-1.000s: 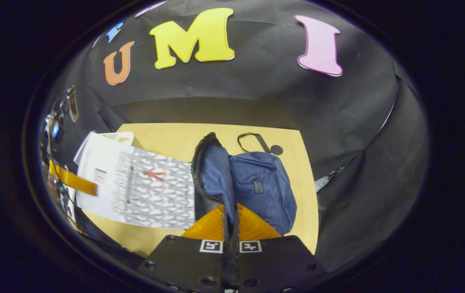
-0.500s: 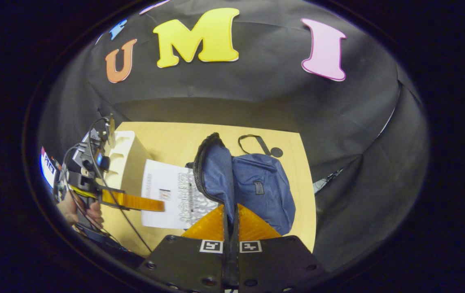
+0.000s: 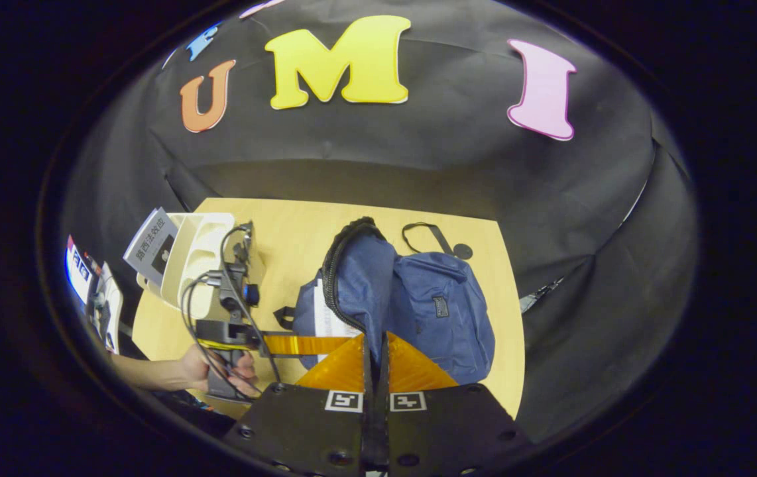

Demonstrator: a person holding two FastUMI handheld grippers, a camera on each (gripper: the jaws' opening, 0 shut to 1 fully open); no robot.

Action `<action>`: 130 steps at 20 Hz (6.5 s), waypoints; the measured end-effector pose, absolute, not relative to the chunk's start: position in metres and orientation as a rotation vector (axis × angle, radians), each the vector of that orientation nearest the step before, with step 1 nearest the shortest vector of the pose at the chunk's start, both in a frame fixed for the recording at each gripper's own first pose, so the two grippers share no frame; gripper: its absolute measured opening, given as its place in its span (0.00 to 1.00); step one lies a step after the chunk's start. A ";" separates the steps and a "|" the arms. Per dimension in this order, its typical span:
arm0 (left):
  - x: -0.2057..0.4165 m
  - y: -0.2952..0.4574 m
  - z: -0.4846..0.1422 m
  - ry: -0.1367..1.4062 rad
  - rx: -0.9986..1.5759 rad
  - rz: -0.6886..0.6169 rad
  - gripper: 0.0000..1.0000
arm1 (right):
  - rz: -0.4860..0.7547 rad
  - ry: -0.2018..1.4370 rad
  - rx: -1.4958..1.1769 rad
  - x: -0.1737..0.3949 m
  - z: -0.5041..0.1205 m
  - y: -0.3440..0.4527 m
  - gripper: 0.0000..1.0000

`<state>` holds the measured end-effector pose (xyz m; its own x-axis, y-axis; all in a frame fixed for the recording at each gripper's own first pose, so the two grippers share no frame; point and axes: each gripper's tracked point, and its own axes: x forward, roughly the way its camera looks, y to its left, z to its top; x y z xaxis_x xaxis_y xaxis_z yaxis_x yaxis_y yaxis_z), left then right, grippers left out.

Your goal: Open the schoolbag, grab two books from the bookshelf and put them into the schoolbag.

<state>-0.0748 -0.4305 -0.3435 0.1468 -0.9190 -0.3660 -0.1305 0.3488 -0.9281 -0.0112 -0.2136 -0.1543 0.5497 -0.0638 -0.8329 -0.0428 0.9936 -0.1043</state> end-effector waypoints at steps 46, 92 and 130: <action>0.035 -0.036 -0.089 0.626 0.021 -0.071 1.00 | -0.031 0.957 -0.084 -0.014 -0.171 -0.192 0.00; 0.022 0.063 -0.276 1.677 -0.045 -0.034 0.76 | -0.100 0.984 -0.025 -0.042 -0.170 -0.215 0.00; -0.010 -0.017 -0.025 1.241 -0.310 -0.309 0.36 | -0.074 0.924 0.009 -0.035 -0.167 -0.215 0.00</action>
<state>-0.0100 -0.0167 -0.0247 0.2934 -0.3936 -0.8712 0.0608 0.9171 -0.3939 -0.0355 -0.2150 -0.1665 0.6003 -0.0600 -0.7975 0.0676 0.9974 -0.0241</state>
